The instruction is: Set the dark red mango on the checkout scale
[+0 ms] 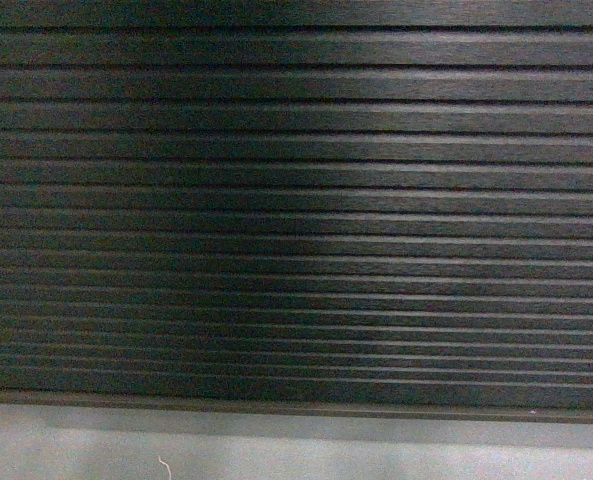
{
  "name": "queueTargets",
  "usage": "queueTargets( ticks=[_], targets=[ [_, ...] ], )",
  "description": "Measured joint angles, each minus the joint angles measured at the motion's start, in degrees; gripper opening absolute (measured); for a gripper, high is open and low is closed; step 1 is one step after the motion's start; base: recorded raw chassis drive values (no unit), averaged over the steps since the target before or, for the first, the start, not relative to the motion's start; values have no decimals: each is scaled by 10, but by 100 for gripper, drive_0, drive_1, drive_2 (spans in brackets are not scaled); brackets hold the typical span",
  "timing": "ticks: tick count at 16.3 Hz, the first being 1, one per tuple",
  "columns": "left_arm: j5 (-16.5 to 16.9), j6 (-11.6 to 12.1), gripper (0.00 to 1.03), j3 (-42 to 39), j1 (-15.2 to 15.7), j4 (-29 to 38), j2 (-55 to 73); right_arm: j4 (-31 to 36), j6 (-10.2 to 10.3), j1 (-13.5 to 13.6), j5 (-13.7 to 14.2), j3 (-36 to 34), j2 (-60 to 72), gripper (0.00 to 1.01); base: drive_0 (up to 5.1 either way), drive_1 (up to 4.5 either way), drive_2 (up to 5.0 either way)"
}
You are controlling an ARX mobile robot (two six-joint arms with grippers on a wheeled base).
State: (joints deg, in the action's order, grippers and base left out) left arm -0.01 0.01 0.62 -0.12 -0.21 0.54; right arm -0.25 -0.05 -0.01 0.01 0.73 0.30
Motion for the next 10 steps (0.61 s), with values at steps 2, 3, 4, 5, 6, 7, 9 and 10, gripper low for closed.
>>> queueTargets(
  ticks=[2, 3, 4, 5, 6, 7, 9, 10],
  targets=[
    [0, 0, 98, 0, 0, 0, 0, 0, 0, 0, 0, 0, 0, 98, 0, 0, 0],
    [0, 0, 98, 0, 0, 0, 0, 0, 0, 0, 0, 0, 0, 98, 0, 0, 0],
    [0, 0, 98, 0, 0, 0, 0, 0, 0, 0, 0, 0, 0, 98, 0, 0, 0],
    [0, 0, 98, 0, 0, 0, 0, 0, 0, 0, 0, 0, 0, 98, 0, 0, 0],
    [0, 0, 98, 0, 0, 0, 0, 0, 0, 0, 0, 0, 0, 98, 0, 0, 0],
    [0, 0, 98, 0, 0, 0, 0, 0, 0, 0, 0, 0, 0, 98, 0, 0, 0],
    [0, 0, 98, 0, 0, 0, 0, 0, 0, 0, 0, 0, 0, 98, 0, 0, 0],
    [0, 0, 98, 0, 0, 0, 0, 0, 0, 0, 0, 0, 0, 98, 0, 0, 0]
  ],
)
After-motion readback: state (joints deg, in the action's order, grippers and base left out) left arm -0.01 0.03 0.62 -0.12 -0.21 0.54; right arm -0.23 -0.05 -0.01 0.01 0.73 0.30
